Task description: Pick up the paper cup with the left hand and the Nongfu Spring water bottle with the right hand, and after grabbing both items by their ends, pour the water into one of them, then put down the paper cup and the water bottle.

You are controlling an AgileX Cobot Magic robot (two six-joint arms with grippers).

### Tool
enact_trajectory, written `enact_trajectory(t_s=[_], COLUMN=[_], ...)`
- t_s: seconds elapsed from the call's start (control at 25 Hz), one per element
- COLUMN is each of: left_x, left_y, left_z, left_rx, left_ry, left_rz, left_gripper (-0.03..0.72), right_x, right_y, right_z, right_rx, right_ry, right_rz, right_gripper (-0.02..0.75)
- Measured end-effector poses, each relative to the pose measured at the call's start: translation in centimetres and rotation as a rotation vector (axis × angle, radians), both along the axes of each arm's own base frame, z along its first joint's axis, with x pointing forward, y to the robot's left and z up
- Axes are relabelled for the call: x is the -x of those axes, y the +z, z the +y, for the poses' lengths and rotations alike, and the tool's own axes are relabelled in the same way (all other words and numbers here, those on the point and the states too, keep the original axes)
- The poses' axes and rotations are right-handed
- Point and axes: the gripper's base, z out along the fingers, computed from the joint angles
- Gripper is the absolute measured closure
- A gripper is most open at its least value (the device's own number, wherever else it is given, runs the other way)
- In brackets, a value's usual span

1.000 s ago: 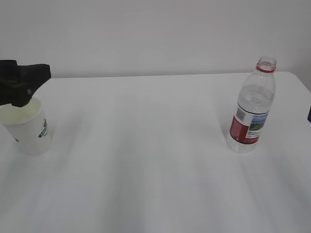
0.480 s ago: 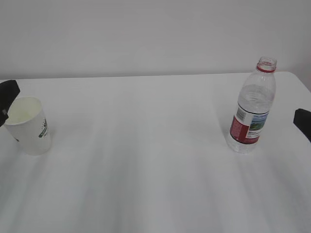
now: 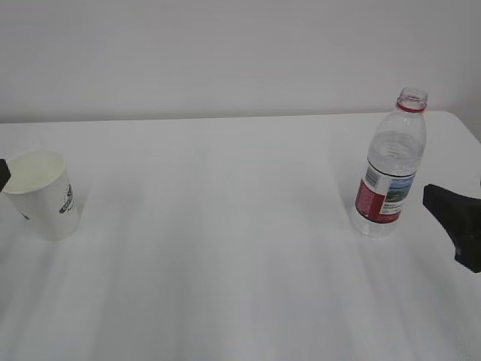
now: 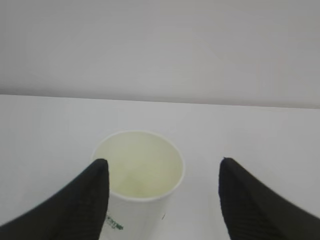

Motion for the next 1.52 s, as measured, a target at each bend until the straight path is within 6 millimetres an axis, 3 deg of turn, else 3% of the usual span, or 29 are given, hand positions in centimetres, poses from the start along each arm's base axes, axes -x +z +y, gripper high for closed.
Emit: enact_trajectory(t_s=[0.24, 0.44, 0.76, 1.08, 1.32, 1.52], left_x=[0.9, 0.5, -0.6, -1.3, -1.3, -1.4], left_y=[-0.8, -2.2, -4.2, -6.3, -8.8, -9.2], left_z=[0.6, 0.3, 0.0, -0.7, -1.2, -1.5], left_rx=[-0.017, -0.064, -0.124, -0.151, -0.159, -0.158], left_ry=[0.022, 0.006, 0.002, -0.041, -0.092, -0.117], left_rz=[-0.013, 0.042, 0.071, 0.083, 0.187, 0.200], left_gripper=[0.195, 0.195, 0.201, 0.207, 0.212, 0.225], right_x=[-0.2, 0.8, 1.5, 0.7, -0.4, -1.2], right_y=[-1.6, -3.2, -4.0, -5.0, -5.7, -6.9], right_z=[0.1, -0.4, -0.7, -0.6, -0.4, -0.6], right_rx=[-0.021, -0.063, -0.082, -0.072, -0.081, -0.086], right_ry=[-0.006, -0.045, -0.064, -0.068, -0.078, -0.123], right_rz=[0.009, 0.026, 0.014, 0.021, -0.034, -0.040], right_gripper=[0.148, 0.148, 0.148, 0.148, 0.148, 0.148])
